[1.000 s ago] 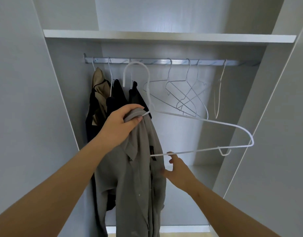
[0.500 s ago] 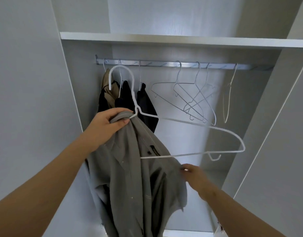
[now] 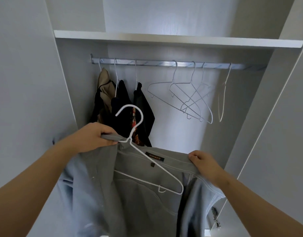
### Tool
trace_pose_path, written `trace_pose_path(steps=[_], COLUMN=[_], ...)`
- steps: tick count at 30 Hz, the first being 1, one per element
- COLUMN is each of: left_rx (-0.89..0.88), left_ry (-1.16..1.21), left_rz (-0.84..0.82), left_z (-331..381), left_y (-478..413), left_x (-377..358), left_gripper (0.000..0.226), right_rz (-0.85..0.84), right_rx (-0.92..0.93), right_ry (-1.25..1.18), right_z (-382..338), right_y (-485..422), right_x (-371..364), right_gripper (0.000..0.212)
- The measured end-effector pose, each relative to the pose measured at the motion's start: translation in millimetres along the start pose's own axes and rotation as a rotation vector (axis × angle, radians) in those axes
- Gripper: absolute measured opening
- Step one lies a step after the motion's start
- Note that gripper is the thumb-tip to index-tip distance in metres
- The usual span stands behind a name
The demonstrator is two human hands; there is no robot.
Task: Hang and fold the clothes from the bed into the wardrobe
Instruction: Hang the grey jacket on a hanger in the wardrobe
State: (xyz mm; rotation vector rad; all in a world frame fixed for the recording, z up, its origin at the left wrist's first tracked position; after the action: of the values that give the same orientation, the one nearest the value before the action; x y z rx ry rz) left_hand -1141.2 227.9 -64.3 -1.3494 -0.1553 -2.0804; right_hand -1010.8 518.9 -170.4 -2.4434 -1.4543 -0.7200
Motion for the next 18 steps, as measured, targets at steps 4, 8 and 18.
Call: trace_pose_path(steps=[4,8,18], left_rx=[-0.017,0.043,0.165], left_ry=[-0.121,-0.102,0.465], left_rz=[0.141,0.311,0.212], left_z=[-1,4,-1], left_y=[-4,-4,2], left_x=[-10,-19,-28], left_gripper=[0.013,0.017,0.012], right_rz=[0.060,0.104,0.298], right_rx=[-0.068,-0.163,-0.105], right_ry=[-0.017,-0.187,-0.274], right_z=[0,-7,-22], right_y=[-1,-2,-3], right_x=[4,2,27], right_gripper=[0.026,0.024,0.023])
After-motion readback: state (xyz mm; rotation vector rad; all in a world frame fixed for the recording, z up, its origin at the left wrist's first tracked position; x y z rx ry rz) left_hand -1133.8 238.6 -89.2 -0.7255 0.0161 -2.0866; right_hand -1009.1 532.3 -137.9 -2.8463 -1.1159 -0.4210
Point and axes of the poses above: each hand's wrist, its own y-axis away from the middle knuckle, its own x-axis out of the back of the hand, z = x × y, the point moved 7 cm from there along -y, towards the middle knuckle, and after that the axes turned 6 degrees about -x, right-handed, at the moved point
